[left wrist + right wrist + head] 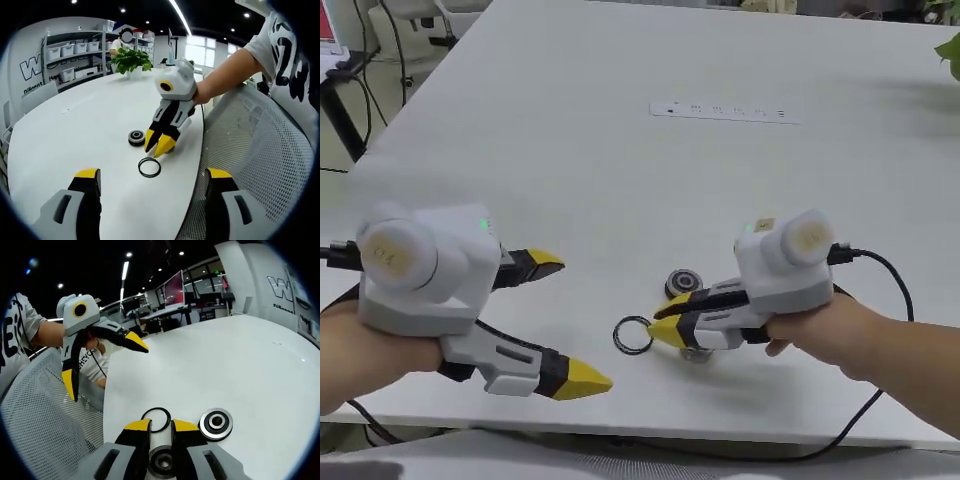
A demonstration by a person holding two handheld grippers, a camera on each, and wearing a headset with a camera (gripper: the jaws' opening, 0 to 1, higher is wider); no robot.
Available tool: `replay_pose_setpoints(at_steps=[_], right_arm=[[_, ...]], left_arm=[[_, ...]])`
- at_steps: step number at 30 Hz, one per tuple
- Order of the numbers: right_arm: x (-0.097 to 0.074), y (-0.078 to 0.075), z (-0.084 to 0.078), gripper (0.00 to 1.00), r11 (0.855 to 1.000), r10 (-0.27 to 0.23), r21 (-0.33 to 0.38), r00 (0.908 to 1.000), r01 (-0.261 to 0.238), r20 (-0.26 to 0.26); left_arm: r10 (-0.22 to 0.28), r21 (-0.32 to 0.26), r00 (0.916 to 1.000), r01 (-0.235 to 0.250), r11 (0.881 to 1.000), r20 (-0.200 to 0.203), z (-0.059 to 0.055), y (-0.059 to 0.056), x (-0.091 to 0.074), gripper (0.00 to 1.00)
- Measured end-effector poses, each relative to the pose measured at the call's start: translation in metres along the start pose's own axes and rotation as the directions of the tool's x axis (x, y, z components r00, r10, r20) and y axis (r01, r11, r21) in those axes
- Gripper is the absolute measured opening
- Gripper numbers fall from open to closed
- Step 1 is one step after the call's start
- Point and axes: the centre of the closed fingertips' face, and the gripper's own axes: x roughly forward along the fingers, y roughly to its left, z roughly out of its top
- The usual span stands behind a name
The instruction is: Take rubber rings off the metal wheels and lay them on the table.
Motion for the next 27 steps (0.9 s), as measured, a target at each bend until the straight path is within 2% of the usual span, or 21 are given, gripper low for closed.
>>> replay_pose_setpoints(at_steps=[4,9,21,27], right_arm=[[-0.006,-0.003,0.004,0.13,1.000,-0.009,0.003,0.9998,0.009,0.016],[-0.015,-0.008,0.014,0.15,0.999,-0.030,0.016,0.9975,0.029,0.064],[-0.039,-0.019,0.040,0.17,0.997,-0.076,0.008,0.9861,0.076,0.148],[-0.051,-0.025,0.044,0.18,0.994,-0.107,0.010,0.9801,0.107,0.167]], left_arm=[[-0.004,-0.003,1.0000,0.004,1.000,0.002,0.002,0.001,0.001,0.84],[-0.014,0.007,0.9999,0.014,1.000,-0.008,0.003,0.001,0.004,0.83],[-0.016,0.041,0.9999,0.015,0.999,0.005,0.022,0.010,0.010,0.78],[-0.015,0.050,0.9998,0.014,0.999,0.011,0.030,0.016,0.014,0.74]])
